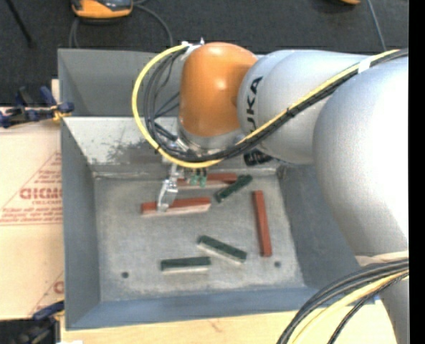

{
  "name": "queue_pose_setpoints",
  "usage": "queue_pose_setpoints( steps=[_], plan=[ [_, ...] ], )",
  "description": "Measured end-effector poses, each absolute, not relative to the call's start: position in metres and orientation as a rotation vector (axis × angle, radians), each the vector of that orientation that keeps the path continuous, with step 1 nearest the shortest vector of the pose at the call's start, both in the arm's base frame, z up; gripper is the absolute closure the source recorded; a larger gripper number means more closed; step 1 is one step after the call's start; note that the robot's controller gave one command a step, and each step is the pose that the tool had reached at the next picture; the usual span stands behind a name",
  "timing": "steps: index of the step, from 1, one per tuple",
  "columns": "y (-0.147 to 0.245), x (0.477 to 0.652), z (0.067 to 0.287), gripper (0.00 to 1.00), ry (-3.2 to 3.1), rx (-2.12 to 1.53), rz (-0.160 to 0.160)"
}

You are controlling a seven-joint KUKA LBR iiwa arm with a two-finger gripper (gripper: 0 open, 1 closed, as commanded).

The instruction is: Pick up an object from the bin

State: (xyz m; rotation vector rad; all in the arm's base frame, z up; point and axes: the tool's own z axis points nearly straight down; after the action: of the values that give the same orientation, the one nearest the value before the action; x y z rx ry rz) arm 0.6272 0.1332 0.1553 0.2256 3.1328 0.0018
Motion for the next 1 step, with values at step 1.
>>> queue_pose_setpoints(
  steps=[1],
  plan=[
    [0.1369, 0.6406, 0.0804, 1.00, 3.136, -0.071, 0.008]
  ],
)
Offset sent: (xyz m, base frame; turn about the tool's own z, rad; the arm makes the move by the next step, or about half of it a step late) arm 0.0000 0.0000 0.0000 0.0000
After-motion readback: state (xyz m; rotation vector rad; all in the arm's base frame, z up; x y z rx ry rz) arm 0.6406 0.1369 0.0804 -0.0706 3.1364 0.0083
